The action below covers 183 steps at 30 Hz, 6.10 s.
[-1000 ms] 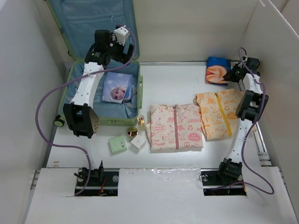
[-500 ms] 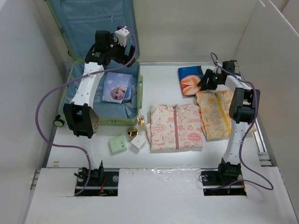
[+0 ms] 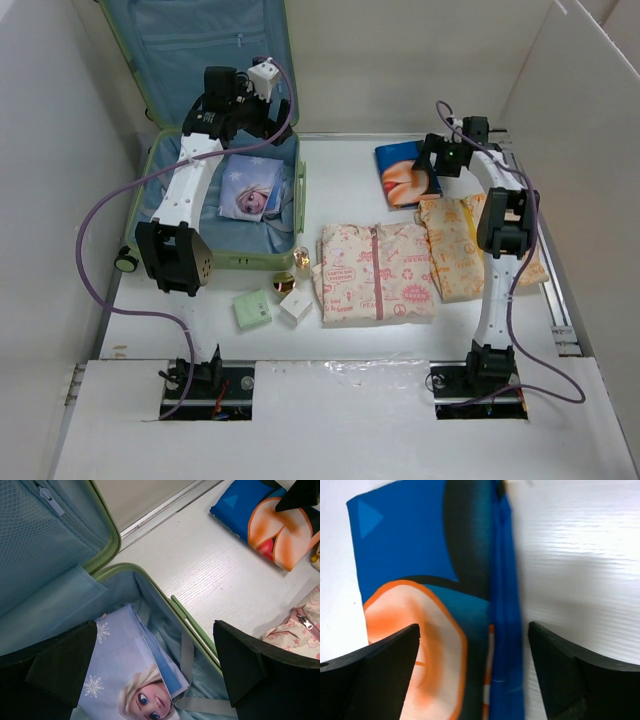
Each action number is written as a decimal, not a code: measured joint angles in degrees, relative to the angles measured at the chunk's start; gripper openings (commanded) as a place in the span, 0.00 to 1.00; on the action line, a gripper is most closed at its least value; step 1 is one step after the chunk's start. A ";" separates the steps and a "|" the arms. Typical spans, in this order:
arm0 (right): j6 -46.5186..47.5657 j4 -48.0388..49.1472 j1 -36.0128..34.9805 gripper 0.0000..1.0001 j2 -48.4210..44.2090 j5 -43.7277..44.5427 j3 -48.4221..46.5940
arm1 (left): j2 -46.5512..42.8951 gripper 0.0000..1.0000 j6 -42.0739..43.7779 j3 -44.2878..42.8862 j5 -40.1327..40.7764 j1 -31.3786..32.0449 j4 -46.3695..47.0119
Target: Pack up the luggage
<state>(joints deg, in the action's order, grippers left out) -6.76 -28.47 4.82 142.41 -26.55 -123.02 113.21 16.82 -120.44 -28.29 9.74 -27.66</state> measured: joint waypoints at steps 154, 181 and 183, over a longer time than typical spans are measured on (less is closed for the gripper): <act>3.96 -7.54 -15.37 1.00 -43.91 21.03 29.38 | 2.60 0.99 3.61 6.10 19.39 -20.24 6.32; 12.83 0.63 -35.54 1.00 -61.13 15.61 51.39 | -29.49 0.99 26.10 39.58 9.90 25.55 -14.08; 12.35 0.96 -35.28 1.00 -63.80 15.63 54.07 | -29.51 0.99 27.91 42.56 9.84 26.84 -14.64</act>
<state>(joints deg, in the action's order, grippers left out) 5.58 -27.51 -30.46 78.61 -10.92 -68.95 83.70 44.73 -77.89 -18.46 36.58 -42.30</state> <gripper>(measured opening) 0.998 0.993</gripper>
